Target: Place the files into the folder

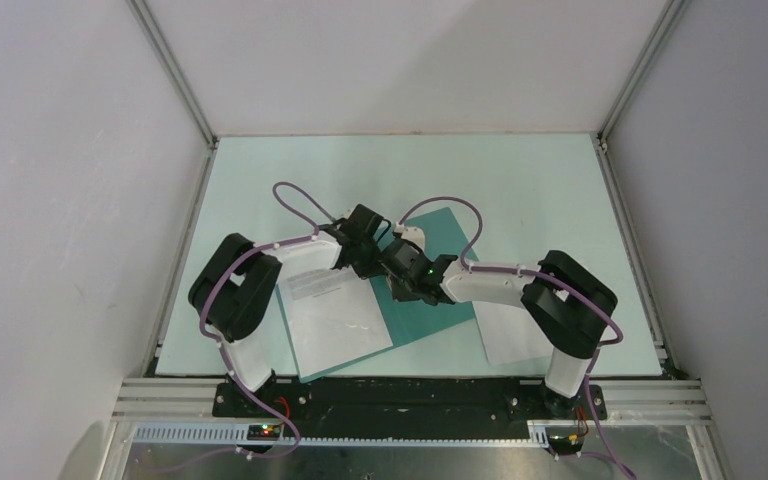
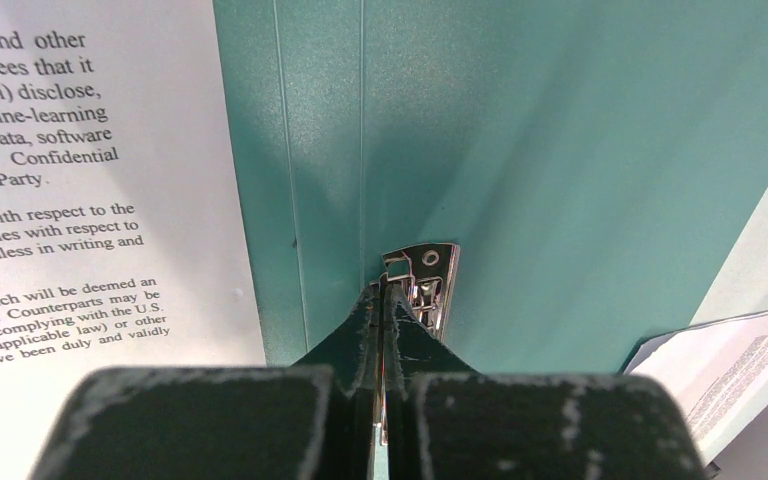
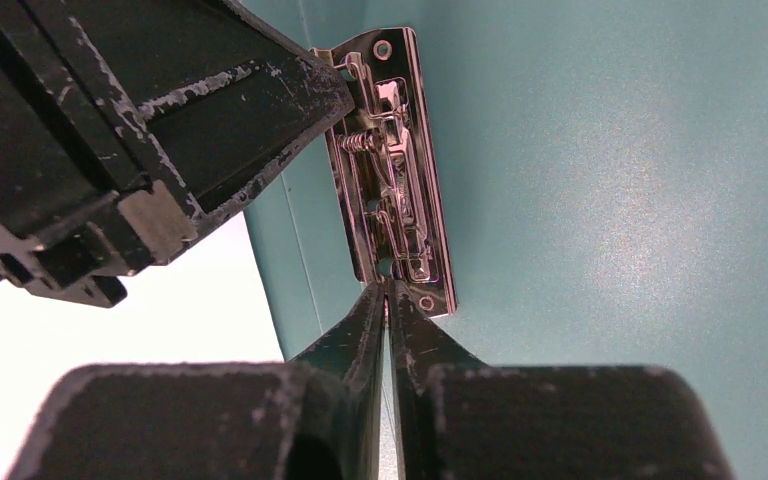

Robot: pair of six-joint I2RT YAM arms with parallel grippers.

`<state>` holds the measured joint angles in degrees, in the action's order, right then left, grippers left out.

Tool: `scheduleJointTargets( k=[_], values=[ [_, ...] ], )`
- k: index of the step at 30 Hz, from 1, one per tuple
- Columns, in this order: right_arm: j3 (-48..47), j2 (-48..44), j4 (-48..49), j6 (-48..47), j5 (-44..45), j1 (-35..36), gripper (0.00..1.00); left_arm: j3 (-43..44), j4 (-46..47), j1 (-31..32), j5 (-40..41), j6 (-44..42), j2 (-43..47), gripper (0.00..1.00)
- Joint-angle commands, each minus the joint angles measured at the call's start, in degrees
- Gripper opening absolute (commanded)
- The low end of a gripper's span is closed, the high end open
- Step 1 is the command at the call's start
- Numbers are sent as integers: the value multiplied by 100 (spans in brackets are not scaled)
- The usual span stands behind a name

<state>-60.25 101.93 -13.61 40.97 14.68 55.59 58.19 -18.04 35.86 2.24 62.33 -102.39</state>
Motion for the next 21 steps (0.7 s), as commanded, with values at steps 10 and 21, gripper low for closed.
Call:
scheduleJointTargets(
  k=[10,21],
  values=[
    [454,-5,-213,130,131,134,11,-376,-943,37,110,-322,-536,0],
    [750,-77,-166,254,48,169,9,-323,-988,37,169,-367,-587,0]
  ],
)
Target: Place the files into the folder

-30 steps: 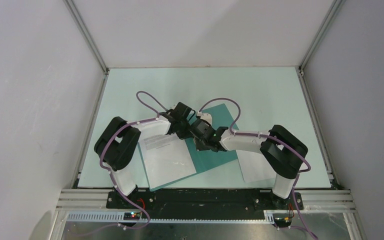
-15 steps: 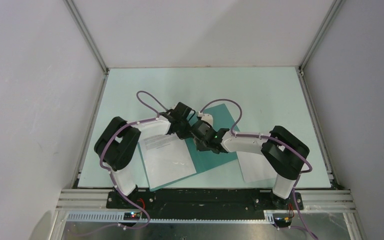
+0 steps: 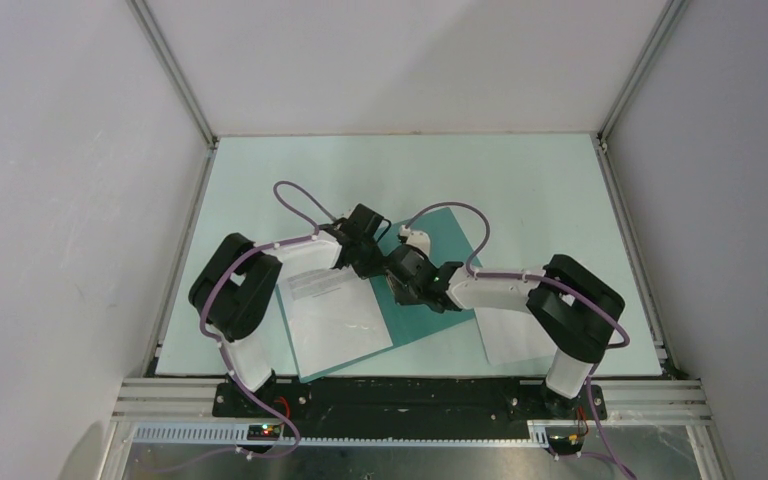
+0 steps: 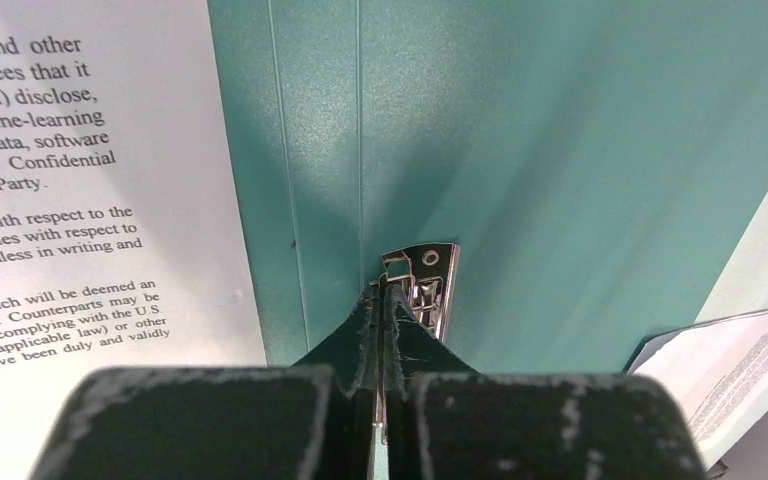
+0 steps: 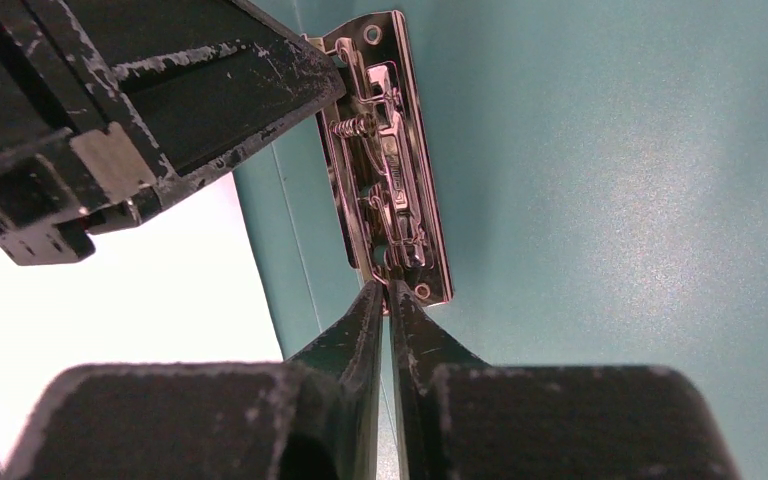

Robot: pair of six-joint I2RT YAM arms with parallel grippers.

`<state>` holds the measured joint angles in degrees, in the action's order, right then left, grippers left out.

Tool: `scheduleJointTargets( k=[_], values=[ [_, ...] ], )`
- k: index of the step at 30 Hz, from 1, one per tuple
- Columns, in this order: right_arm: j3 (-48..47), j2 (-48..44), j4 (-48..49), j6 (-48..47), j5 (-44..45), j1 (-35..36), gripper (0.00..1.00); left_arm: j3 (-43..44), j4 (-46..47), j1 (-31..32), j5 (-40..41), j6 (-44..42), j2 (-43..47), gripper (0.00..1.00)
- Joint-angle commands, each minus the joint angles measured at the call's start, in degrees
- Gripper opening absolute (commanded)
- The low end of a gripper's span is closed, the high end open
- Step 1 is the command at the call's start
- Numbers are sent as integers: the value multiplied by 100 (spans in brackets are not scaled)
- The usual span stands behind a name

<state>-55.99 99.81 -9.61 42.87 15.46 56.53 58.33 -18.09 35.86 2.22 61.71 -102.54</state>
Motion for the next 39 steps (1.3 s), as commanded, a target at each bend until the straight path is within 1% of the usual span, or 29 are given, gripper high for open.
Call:
scheduleJointTargets(
  k=[1,7,11,16,20,25,27,29,32,33,35,39],
  values=[
    [364,164,-548,68,-29,79,9,-336,-989,36,185,-315,-571,0],
    [418,480,-565,138,64,164,9,-335,-1033,35,263,-364,-612,0],
    [407,646,-761,298,276,116,8,-341,-1048,35,315,-428,-646,0],
    [406,318,-1309,424,930,-89,9,-331,-1078,36,410,-654,-662,0],
    [363,10,-1279,252,1077,-179,11,-305,-1090,35,435,-853,-697,0],
    [299,-277,-931,-35,837,-205,13,-288,-1108,35,436,-977,-723,0],
    [299,-571,-796,-122,708,-232,15,-274,-1107,31,412,-996,-732,0],
    [300,-847,-607,-254,477,-298,18,-237,-1101,35,380,-1013,-732,0],
    [295,-1086,-208,-562,-151,-324,27,-202,-1107,39,390,-1038,-701,0],
    [254,-1099,-65,-605,-393,-315,28,-200,-1108,41,387,-1032,-695,0],
    [144,-971,26,-696,-611,-244,31,-205,-1112,44,394,-1016,-682,0],
    [-151,-494,-134,-696,-611,-135,30,-212,-1109,39,370,-1004,-704,0]
  ],
)
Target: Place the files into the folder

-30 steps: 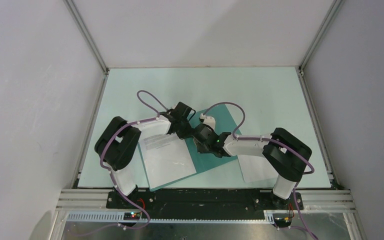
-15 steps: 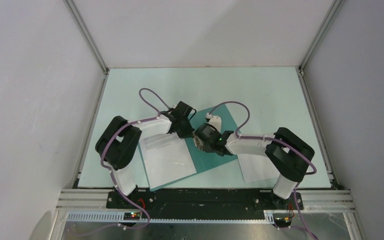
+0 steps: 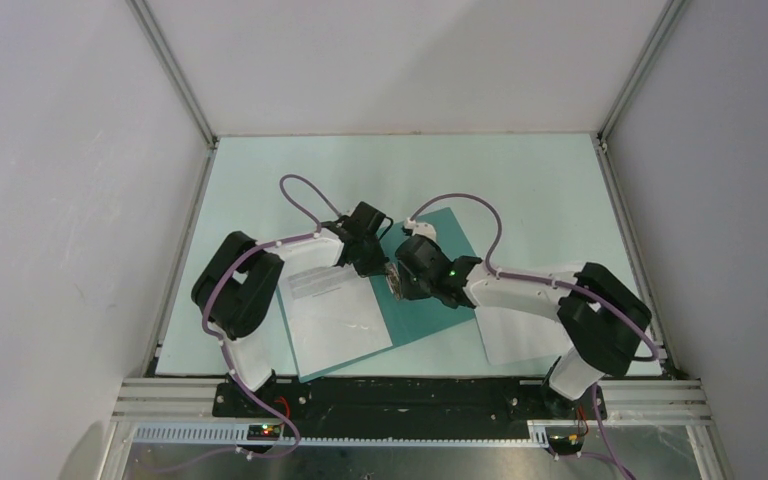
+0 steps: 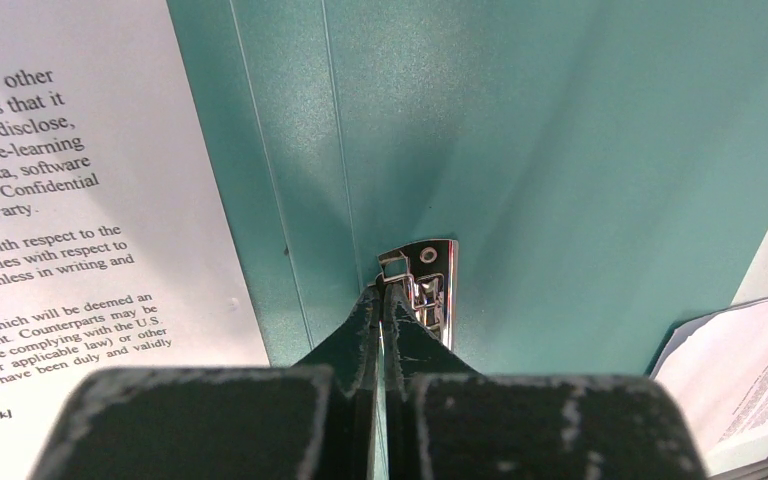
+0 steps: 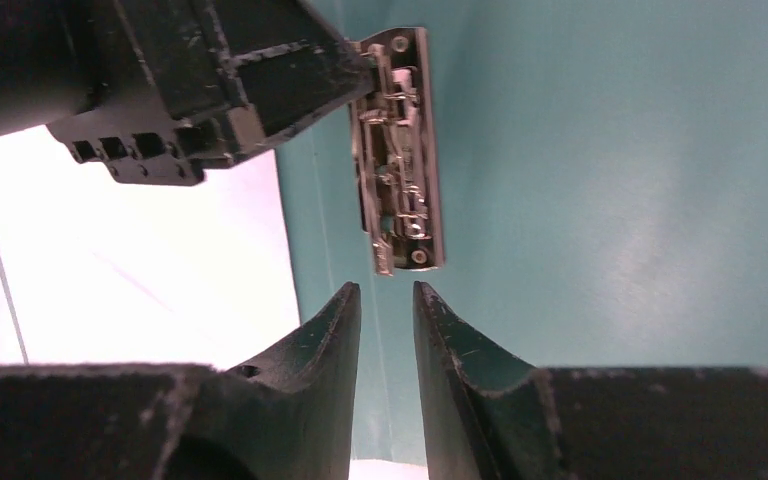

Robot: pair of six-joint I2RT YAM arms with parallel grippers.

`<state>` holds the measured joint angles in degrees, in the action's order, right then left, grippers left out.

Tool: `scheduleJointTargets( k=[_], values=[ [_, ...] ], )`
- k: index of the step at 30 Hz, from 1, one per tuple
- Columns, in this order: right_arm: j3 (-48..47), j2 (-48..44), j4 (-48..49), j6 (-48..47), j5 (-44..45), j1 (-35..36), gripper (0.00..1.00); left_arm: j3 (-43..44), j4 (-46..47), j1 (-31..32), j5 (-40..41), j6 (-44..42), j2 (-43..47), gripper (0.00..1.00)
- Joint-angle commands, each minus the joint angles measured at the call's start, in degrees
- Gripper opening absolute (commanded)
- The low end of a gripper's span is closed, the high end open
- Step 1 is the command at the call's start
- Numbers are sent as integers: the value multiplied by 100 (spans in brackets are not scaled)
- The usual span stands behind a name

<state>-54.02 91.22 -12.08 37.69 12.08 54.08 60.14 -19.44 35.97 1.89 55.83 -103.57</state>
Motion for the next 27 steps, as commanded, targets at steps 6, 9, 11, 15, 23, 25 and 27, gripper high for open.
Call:
scheduleJointTargets(
  k=[6,9,11,15,23,25,27],
  values=[
    [-477,745,-53,-90,-115,124,29,-399,-979,29,387,-415,-605,0],
    [-514,897,-63,-95,-114,146,28,-406,-974,32,386,-419,-609,0],
    [-542,955,-87,-84,-69,164,26,-411,-966,31,388,-419,-612,0],
    [-550,964,-103,-70,61,181,23,-407,-976,31,376,-424,-615,0],
    [-573,877,-81,23,83,98,21,-414,-980,32,380,-433,-620,0],
    [-573,842,-80,47,42,60,21,-420,-977,29,382,-433,-616,0],
    [-578,806,-41,53,-15,41,21,-424,-969,31,383,-441,-627,0]
  ],
)
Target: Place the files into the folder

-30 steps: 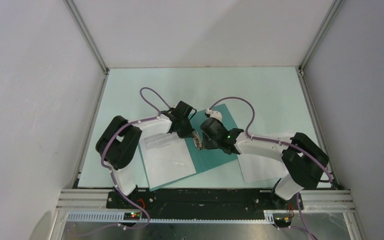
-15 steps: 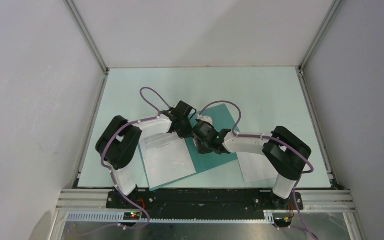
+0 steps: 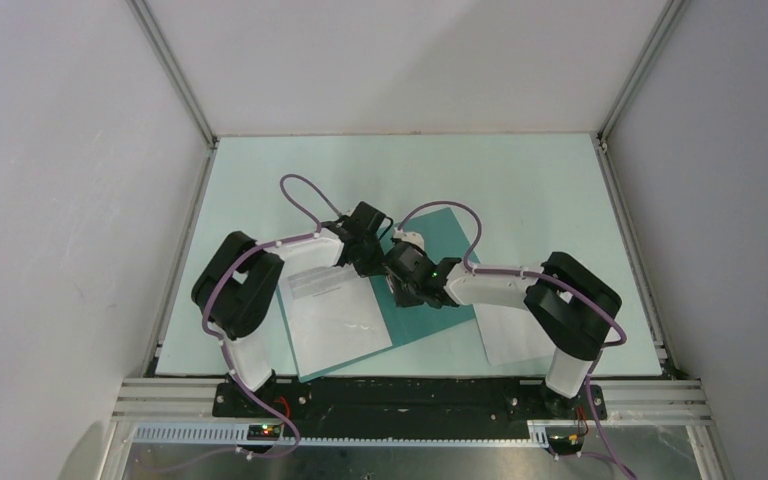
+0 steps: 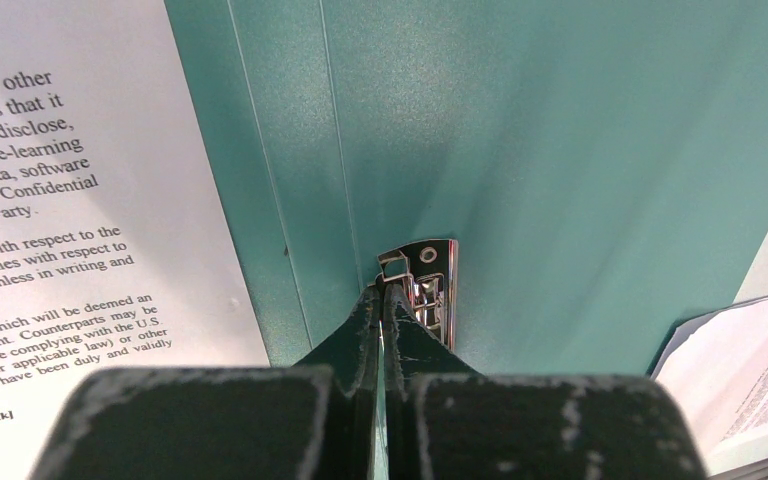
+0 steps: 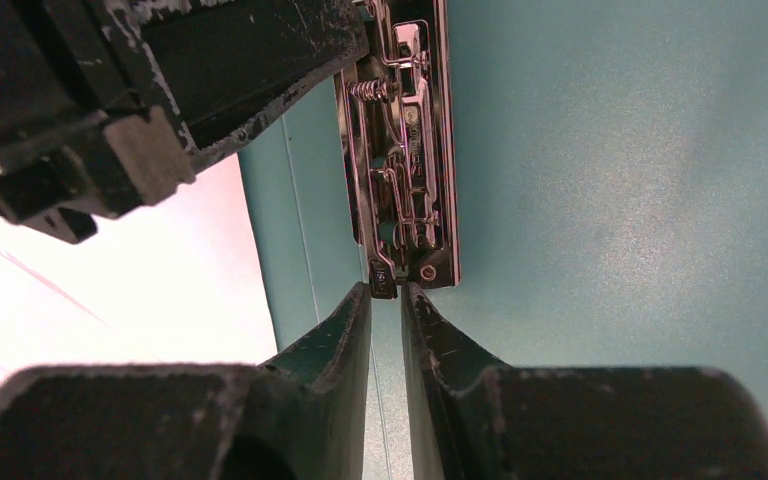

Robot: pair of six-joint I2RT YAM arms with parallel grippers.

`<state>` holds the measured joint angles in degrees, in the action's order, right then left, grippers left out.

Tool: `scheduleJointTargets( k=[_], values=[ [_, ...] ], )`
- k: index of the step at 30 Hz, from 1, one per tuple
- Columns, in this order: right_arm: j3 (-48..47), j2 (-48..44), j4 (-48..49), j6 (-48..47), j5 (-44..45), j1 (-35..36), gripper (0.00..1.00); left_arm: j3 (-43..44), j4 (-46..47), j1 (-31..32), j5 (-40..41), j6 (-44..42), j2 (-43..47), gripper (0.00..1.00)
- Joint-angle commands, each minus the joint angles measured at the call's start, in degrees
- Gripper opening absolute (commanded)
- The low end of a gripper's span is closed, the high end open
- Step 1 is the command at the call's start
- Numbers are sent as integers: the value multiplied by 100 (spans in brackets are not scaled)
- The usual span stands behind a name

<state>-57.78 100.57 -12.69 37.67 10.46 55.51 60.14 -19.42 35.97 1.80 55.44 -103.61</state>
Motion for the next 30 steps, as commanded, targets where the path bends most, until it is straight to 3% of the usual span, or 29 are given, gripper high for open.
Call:
scheduleJointTargets(
  k=[1,18,30],
  values=[
    [-195,-157,49,60,122,-110,22,-424,-978,32,391,-402,-624,0],
    [-195,-154,62,169,127,-194,20,-437,-969,32,383,-402,-669,0],
    [-147,-70,-85,289,291,-215,2,-445,-968,32,399,-394,-678,0]
  ],
)
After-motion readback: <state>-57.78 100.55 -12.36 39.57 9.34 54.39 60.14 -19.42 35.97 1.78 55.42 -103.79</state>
